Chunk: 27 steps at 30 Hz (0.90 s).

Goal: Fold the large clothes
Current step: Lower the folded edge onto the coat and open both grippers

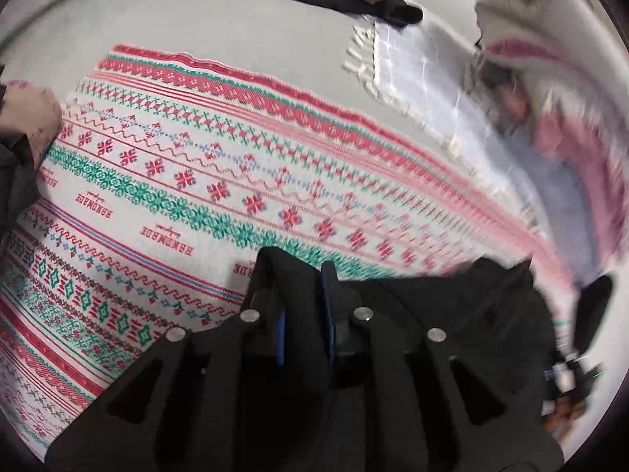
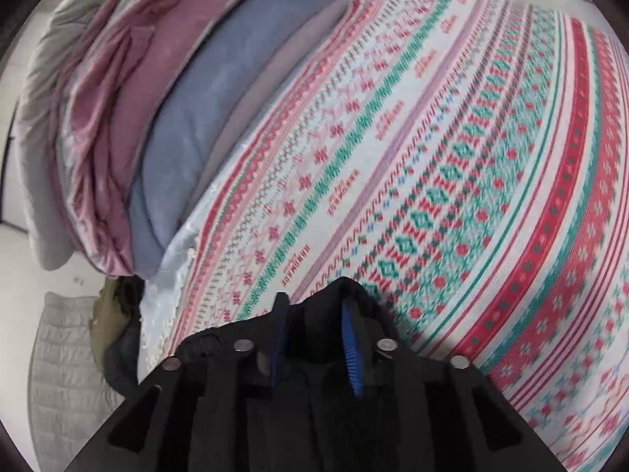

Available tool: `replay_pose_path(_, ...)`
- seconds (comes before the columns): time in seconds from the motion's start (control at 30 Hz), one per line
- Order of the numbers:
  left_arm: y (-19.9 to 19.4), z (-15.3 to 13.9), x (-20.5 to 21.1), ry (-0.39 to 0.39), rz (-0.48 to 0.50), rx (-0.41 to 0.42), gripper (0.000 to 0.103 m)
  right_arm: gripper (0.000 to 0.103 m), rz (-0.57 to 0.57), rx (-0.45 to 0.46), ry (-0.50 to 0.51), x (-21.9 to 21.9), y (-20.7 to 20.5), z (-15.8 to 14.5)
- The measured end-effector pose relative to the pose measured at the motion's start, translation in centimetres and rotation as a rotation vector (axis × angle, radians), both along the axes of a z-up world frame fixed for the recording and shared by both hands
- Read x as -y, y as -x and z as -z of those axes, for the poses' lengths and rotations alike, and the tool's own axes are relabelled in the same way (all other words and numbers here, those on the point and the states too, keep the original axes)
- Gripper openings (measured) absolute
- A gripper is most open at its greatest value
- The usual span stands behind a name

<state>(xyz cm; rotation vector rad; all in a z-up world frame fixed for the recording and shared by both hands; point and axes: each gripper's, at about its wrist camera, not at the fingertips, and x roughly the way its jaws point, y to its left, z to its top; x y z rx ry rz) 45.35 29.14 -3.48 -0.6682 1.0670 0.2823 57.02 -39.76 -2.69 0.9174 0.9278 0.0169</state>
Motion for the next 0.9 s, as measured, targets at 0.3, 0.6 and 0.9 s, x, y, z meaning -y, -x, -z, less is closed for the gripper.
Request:
replay_pose_path(0.3, 4.2, -3.1, -3.3, 0.187, -0.114, 0.193, 0.086, 0.072, -0.153, 0.091, 0.205, 1.1, 1.2, -4.1)
replay_pose_path(0.6, 0.2, 2.6, 2.8, -0.159, 0.194, 0.033, 0.083, 0.071, -0.390, 0.044, 0.549, -6.7, -2.5, -0.8)
replay_pose_path(0.9, 0.3, 1.8, 3.5, -0.252, 0.148, 0.093, 0.006, 0.008, -0.453, 0.120, 0.745, -10.1, -2.2, -0.8)
